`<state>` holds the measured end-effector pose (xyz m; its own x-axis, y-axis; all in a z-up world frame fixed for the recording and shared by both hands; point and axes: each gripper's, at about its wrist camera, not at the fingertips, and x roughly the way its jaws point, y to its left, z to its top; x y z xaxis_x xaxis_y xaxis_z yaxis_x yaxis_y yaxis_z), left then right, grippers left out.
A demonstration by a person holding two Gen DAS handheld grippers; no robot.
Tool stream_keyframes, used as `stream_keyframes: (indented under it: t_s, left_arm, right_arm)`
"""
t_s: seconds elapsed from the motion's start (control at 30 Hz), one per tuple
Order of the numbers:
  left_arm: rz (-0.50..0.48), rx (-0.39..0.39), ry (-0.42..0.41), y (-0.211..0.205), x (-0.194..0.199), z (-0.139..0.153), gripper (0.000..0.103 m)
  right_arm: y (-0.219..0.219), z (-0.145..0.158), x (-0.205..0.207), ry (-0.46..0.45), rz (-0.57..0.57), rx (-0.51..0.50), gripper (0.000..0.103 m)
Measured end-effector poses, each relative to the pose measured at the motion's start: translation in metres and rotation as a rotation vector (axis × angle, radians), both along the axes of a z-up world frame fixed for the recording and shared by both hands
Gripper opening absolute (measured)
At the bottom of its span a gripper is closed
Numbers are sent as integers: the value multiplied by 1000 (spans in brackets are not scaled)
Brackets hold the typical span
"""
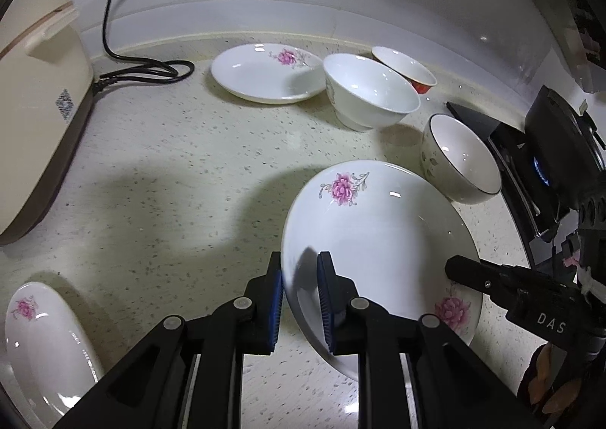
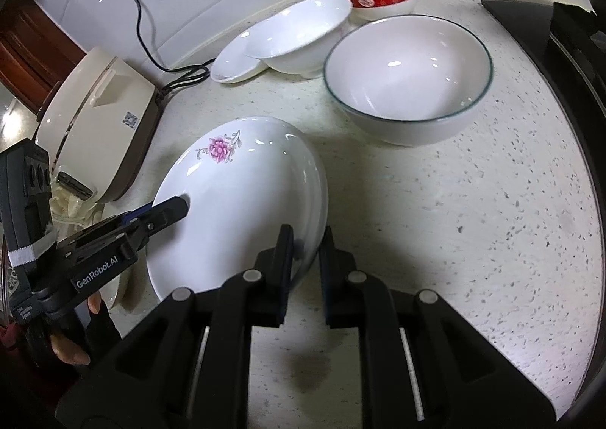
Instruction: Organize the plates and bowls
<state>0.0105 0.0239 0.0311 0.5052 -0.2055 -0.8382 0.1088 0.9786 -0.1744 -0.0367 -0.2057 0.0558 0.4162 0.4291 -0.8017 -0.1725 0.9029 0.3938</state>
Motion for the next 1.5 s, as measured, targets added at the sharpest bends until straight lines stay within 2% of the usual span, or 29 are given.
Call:
stream_keyframes:
  t_s: [1.1, 1.5]
  left_arm:
    - [208, 10, -76, 88, -58, 24, 18]
    - [329, -10, -79, 123, -82, 27, 18]
  right_arm:
    - [96, 12, -4, -30, 219, 40, 16]
    - [136, 13, -8, -30, 332, 40, 16]
